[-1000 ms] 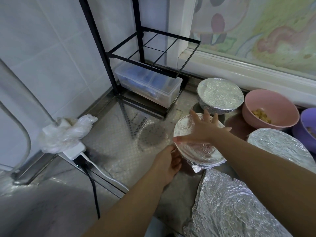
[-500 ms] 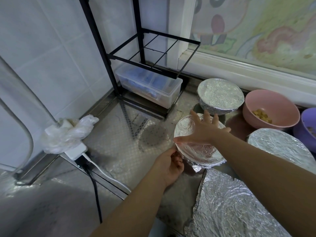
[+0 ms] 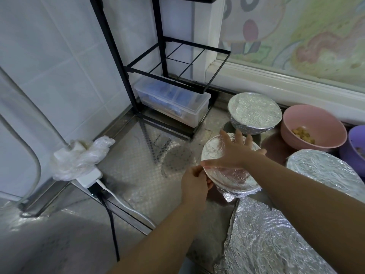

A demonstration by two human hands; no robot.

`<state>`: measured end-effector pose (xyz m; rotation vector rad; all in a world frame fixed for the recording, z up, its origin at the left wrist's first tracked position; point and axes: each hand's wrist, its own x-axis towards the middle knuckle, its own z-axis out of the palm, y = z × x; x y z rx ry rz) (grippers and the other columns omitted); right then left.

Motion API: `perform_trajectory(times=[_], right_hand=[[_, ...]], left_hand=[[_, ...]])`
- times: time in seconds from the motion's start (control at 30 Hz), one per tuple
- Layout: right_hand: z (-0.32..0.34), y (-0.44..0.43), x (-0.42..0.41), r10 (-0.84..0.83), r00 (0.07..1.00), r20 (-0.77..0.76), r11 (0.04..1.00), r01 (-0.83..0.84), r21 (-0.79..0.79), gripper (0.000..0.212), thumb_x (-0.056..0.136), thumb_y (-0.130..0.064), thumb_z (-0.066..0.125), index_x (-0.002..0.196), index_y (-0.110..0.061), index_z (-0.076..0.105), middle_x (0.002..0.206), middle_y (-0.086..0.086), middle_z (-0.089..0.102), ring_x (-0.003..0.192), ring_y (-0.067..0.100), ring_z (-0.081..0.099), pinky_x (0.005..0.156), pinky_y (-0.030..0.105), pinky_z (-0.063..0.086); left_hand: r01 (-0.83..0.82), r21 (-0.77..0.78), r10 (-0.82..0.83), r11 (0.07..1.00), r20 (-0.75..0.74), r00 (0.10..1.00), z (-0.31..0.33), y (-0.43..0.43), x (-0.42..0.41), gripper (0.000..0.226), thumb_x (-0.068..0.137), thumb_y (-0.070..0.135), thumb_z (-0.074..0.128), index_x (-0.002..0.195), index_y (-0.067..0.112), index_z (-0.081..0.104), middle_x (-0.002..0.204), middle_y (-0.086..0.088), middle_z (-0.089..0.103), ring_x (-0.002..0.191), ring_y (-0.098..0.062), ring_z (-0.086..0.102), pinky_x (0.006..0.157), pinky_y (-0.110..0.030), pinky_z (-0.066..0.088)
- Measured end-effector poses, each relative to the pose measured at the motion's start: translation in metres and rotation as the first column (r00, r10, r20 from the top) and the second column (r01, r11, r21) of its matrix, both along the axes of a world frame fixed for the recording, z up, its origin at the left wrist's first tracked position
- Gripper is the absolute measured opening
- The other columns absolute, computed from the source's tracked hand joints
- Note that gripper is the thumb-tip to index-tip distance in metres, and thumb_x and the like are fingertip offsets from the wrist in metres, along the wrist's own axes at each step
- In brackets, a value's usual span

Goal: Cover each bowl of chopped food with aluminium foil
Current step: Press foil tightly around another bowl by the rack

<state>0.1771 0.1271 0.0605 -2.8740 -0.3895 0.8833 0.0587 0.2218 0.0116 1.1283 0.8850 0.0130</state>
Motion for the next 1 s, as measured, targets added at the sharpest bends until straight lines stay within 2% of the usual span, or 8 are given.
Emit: perform_trajectory(times=[0.2,0.3,0.4,0.53,0.6,0.7,0.8,1.0], right_hand=[[0.002,0.0,-0.001,-0.002,1.0,-0.001,1.0,0.002,-0.002,0.151,0.027,-0.107,0.047,0.153,-0.052,-0.015,0.168,0.002,-0.022,0.152,0.042,-0.019,0.107,0.084,0.005],[0.002,0.002,-0.001,-0.017,1.0,0.009,1.0,0.017,-0.022,0.145,0.037,-0.106,0.051,0.154,-0.051,-0.014,0.168,0.002,-0.02,0.153,0.042,-0.015,0.107,0.083,0.007],[0.002,0.004,-0.004,-0.068,0.998,0.018,0.996,0.069,-0.049,0.142,0.046,-0.105,0.052,0.156,-0.046,-0.014,0.168,0.005,-0.018,0.153,0.043,-0.013,0.108,0.082,0.01],[0.003,0.002,0.001,-0.089,0.996,-0.011,0.991,0.087,-0.098,0.152,0.036,-0.112,0.035,0.157,-0.038,-0.019,0.168,0.014,-0.012,0.153,0.045,-0.007,0.117,0.071,0.011],[0.01,-0.001,0.005,-0.073,0.997,-0.028,0.988,0.068,-0.139,0.148,0.043,-0.109,0.031,0.159,-0.032,-0.018,0.167,0.021,-0.008,0.153,0.046,-0.003,0.122,0.061,0.008],[0.018,-0.013,0.006,-0.125,0.989,-0.083,0.985,0.114,-0.126,0.146,0.049,-0.105,0.04,0.161,-0.029,-0.014,0.166,0.022,-0.013,0.153,0.046,-0.004,0.122,0.059,0.011],[0.016,-0.025,0.006,-0.17,0.978,-0.118,0.984,0.162,-0.077,0.158,0.036,-0.106,0.042,0.161,-0.026,-0.012,0.166,0.021,-0.012,0.153,0.046,0.0,0.123,0.06,0.015],[0.026,-0.038,0.006,-0.146,0.979,-0.143,0.985,0.131,-0.111,0.153,0.045,-0.101,0.044,0.161,-0.019,-0.012,0.167,0.019,0.006,0.152,0.039,0.019,0.12,0.05,0.027]], left_hand=[[-0.017,0.137,-0.002,0.99,0.135,0.991,0.004,-0.011,-0.011,0.035,0.101,0.003,0.049,0.094,0.024,0.076,0.088,0.001,0.078,0.085,-0.016,0.074,0.083,-0.029,0.059],[-0.036,0.215,0.012,0.976,0.112,0.994,0.003,-0.016,-0.008,0.038,0.101,0.011,0.049,0.09,0.034,0.077,0.083,0.003,0.077,0.084,-0.022,0.073,0.078,-0.031,0.059],[-0.034,0.318,0.018,0.947,0.054,0.998,0.002,-0.014,0.0,0.03,0.102,0.021,0.047,0.101,0.031,0.075,0.077,0.005,0.075,0.071,-0.015,0.071,0.061,-0.024,0.055],[-0.066,0.292,0.061,0.954,0.025,0.998,-0.006,-0.014,0.012,0.024,0.1,0.027,0.047,0.104,0.033,0.07,0.087,0.008,0.075,0.081,-0.016,0.072,0.078,-0.04,0.06],[-0.096,0.266,0.089,0.959,0.041,0.995,-0.009,-0.015,0.016,0.023,0.101,0.027,0.046,0.102,0.034,0.068,0.091,0.009,0.074,0.085,-0.013,0.071,0.082,-0.042,0.059],[-0.128,0.202,0.108,0.971,0.106,0.989,-0.011,-0.009,0.02,0.02,0.102,0.028,0.049,0.102,0.03,0.069,0.095,0.006,0.074,0.089,-0.014,0.07,0.076,-0.03,0.059],[-0.082,0.217,0.057,0.973,0.119,0.991,-0.009,-0.002,0.025,0.022,0.103,0.034,0.047,0.105,0.026,0.068,0.095,0.007,0.073,0.087,-0.01,0.069,0.063,-0.016,0.053],[0.027,0.346,-0.049,0.938,0.055,0.997,-0.02,0.01,0.04,0.039,0.102,0.051,0.042,0.111,0.022,0.066,0.095,0.009,0.067,0.09,-0.01,0.063,0.086,-0.034,0.049]])
